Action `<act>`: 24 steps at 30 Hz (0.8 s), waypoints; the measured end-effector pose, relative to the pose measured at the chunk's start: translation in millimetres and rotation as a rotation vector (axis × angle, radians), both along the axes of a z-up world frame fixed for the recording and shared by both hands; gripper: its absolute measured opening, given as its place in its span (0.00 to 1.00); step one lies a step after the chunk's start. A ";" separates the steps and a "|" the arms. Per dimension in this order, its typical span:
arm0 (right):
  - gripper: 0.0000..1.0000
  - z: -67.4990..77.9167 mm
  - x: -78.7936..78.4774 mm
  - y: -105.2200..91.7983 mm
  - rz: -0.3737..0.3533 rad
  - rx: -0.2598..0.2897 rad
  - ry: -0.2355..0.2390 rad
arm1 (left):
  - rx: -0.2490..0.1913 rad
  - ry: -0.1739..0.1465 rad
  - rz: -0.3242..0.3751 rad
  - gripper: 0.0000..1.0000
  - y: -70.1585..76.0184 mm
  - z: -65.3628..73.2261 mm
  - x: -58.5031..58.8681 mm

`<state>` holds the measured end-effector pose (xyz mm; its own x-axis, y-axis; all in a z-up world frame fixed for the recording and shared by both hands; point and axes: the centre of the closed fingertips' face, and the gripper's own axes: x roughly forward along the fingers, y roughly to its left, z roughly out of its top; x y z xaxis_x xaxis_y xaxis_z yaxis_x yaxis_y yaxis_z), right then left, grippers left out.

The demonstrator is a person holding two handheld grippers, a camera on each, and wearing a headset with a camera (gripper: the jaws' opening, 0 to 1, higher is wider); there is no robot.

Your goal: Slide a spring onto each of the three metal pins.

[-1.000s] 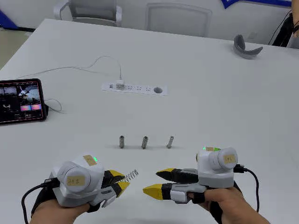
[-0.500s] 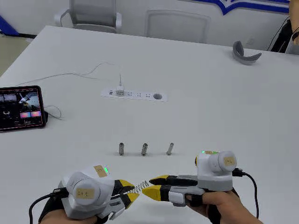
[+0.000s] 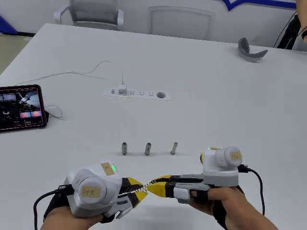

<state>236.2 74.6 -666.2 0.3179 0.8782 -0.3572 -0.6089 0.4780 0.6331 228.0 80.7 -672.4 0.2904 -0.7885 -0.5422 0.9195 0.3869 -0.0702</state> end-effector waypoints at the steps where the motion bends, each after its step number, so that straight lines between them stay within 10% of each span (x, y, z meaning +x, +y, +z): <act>1: 0.17 0.7 -0.2 0.1 0.001 0.003 0.002 | 0.002 0.001 -0.003 0.10 -0.2 -0.6 -0.6; 15: 0.12 12.1 -0.7 2.1 0.025 -0.003 -0.018 | 0.011 0.005 -0.039 0.10 -2.9 -2.7 -0.4; 24: 0.12 18.2 -0.2 2.1 0.114 -0.141 -0.105 | 0.002 -0.001 -0.067 0.09 -13.2 -0.4 1.8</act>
<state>236.0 76.8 -648.0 0.2612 0.8543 -0.4494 -0.7230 0.4817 0.4953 229.8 67.5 -672.8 0.2372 -0.8054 -0.5432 0.9435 0.3241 -0.0685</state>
